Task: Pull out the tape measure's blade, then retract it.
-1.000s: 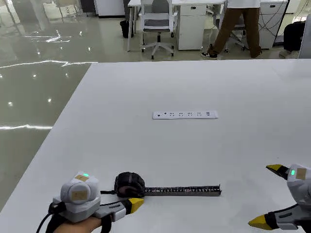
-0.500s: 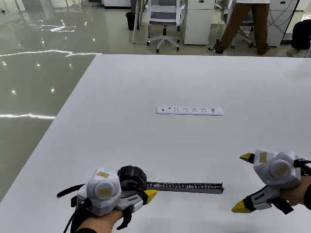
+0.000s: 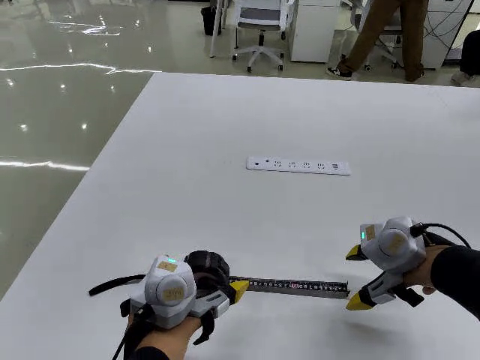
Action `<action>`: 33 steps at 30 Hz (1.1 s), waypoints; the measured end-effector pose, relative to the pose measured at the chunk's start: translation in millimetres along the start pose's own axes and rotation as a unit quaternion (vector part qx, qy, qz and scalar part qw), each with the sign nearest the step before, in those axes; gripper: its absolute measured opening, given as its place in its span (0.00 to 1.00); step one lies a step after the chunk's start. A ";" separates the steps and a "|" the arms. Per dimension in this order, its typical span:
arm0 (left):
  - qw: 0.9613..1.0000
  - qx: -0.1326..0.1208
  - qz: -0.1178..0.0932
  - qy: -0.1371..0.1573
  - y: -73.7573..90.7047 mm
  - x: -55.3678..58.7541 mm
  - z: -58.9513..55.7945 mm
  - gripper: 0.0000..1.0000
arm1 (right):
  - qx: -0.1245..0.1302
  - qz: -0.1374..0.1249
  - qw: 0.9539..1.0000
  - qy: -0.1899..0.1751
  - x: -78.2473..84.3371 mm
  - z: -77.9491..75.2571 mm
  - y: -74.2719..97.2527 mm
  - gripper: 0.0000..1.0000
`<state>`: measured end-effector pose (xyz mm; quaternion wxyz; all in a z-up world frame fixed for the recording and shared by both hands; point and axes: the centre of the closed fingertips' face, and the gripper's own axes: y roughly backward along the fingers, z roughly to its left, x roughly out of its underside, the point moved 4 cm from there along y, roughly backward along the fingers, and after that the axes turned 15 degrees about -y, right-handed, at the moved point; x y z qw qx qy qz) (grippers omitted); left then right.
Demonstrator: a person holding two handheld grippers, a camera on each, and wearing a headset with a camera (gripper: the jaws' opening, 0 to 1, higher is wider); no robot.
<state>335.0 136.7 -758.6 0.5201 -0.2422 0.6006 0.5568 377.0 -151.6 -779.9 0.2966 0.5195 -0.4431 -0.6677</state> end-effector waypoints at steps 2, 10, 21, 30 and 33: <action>1.000 0.000 0.008 0.020 -1.1 6.5 1.9 1.00 | -0.009 0.010 1.000 0.003 2.3 0.9 -3.1 0.37; 1.000 -0.003 0.012 0.018 -1.7 11.5 6.1 1.00 | -0.019 0.037 0.999 0.018 2.7 -3.5 -15.7 0.22; 1.000 0.005 0.006 0.022 -2.2 11.2 4.2 1.00 | -0.017 0.072 0.996 0.041 5.2 -1.5 -24.4 0.11; 1.000 0.009 0.011 0.027 -4.9 13.4 -1.4 0.98 | -0.009 0.091 0.996 0.019 4.7 -2.0 -24.2 0.11; 0.999 0.004 0.014 0.030 -7.1 12.9 0.6 0.96 | -0.002 0.090 0.996 0.001 4.7 -3.3 -25.2 0.11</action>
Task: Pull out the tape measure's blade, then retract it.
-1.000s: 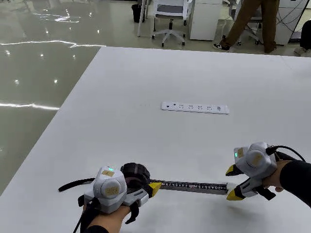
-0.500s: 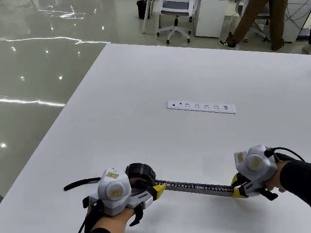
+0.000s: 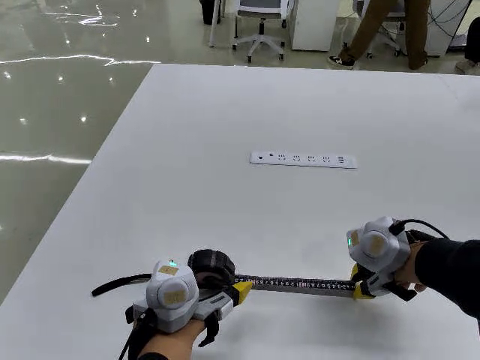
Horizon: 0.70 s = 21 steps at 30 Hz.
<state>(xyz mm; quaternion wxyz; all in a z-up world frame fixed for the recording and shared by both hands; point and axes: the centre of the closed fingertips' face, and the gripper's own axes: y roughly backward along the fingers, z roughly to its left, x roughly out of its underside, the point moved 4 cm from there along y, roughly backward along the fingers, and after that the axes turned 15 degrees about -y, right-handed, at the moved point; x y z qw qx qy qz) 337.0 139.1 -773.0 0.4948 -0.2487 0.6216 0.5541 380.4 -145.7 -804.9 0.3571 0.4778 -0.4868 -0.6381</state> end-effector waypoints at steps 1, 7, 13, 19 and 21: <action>1.000 -0.002 0.000 0.002 -0.9 -1.6 0.9 0.95 | 0.003 0.002 1.000 -0.006 -0.8 -0.4 -0.3 0.11; 0.999 -0.003 0.022 0.025 -12.9 -3.2 2.7 0.82 | 0.012 0.013 1.000 -0.014 -1.2 0.2 -0.4 0.11; 0.998 -0.007 0.041 0.053 -17.9 1.7 4.3 0.65 | 0.016 0.019 0.999 -0.024 -1.1 -0.4 -1.8 0.11; 0.997 -0.015 0.072 0.039 -20.1 2.6 5.2 0.60 | 0.013 0.025 0.999 -0.027 -1.4 -0.6 -2.1 0.11; 0.996 -0.015 0.079 0.035 -20.4 2.5 5.2 0.60 | 0.012 0.027 0.999 -0.029 -1.6 -0.7 -2.0 0.11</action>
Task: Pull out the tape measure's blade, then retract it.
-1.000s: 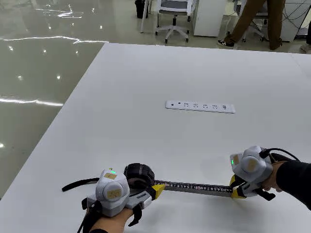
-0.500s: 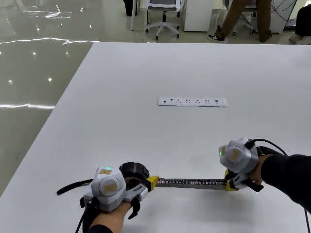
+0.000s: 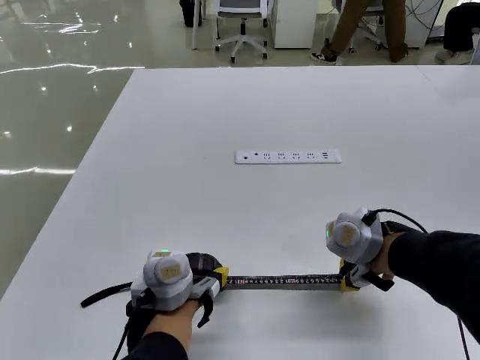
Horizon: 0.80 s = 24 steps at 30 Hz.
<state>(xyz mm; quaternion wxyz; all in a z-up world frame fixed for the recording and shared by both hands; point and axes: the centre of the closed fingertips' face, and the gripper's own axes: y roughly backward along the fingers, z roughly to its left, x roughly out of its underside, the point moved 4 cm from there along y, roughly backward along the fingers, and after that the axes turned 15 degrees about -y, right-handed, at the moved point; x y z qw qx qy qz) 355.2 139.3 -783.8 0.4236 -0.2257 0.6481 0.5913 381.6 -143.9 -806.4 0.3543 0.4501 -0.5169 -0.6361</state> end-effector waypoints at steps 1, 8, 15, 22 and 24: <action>1.000 -0.001 0.003 -0.006 0.5 0.5 -0.6 0.59 | 0.000 0.000 1.000 0.000 0.1 -0.1 0.1 0.11; 1.000 -0.001 0.003 -0.006 -0.2 1.7 0.5 0.59 | 0.000 -0.003 1.000 0.001 0.6 -0.3 0.4 0.11; 1.000 0.004 0.008 0.000 -0.7 1.7 1.1 0.59 | 0.009 0.000 1.000 0.020 -2.4 3.4 0.1 0.10; 1.000 0.007 0.010 0.002 -0.5 1.7 1.2 0.59 | 0.008 -0.005 0.999 0.035 -8.4 7.9 -0.2 0.10; 1.000 0.009 0.011 0.003 -0.5 1.8 1.5 0.59 | 0.001 -0.026 0.999 0.037 -16.9 10.8 -1.9 0.10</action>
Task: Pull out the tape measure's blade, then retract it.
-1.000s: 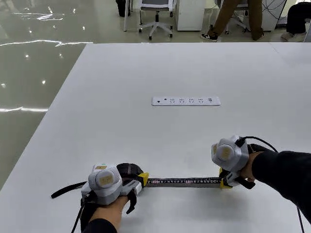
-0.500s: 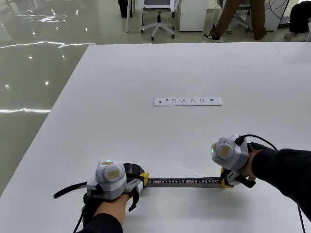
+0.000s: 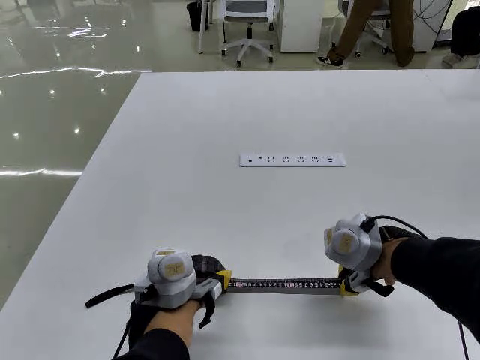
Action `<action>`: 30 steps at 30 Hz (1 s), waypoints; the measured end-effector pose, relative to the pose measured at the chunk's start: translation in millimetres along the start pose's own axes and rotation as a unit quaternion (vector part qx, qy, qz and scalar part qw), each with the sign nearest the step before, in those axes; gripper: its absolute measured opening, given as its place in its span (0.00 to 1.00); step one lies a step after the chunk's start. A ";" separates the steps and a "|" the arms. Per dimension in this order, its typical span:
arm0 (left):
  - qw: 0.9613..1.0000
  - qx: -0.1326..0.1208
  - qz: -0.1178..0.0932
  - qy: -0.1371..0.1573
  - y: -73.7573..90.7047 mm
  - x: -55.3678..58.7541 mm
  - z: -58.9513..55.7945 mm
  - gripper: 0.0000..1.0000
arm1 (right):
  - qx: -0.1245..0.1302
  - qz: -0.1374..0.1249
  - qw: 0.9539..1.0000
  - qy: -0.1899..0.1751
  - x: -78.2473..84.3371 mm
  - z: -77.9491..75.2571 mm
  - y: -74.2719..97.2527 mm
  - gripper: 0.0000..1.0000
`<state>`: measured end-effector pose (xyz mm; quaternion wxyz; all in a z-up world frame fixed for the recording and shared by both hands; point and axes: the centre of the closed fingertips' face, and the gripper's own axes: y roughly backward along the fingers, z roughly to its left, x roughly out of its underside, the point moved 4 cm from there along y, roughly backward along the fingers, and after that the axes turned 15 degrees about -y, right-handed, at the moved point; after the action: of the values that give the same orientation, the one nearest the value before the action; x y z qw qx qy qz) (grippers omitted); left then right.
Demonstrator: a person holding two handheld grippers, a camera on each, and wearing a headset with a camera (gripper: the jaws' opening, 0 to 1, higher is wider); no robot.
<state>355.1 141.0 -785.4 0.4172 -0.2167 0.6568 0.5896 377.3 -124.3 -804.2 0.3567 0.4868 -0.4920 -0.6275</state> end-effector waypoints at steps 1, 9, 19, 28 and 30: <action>1.000 0.001 0.000 0.000 0.2 0.0 -0.1 0.58 | -0.001 -0.001 1.000 -0.003 -2.0 1.7 -0.1 0.10; 1.000 0.005 0.003 0.002 0.7 0.6 -0.3 0.58 | -0.008 -0.008 1.000 -0.001 -15.0 4.5 -5.5 0.10; 1.000 0.010 0.003 0.006 0.7 0.7 -0.2 0.59 | -0.010 -0.026 1.000 -0.009 -19.5 5.1 -7.4 0.10; 1.000 0.016 0.005 0.009 1.2 1.0 0.5 0.58 | -0.017 -0.041 0.999 -0.010 -23.0 5.4 -9.0 0.10; 1.000 0.017 0.004 0.009 1.8 1.4 0.1 0.58 | -0.016 -0.042 0.999 -0.009 -24.0 5.8 -9.5 0.10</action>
<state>352.9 141.7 -785.5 0.4129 -0.2120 0.6711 0.5781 378.5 -98.0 -806.9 0.3333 0.4951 -0.4641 -0.6545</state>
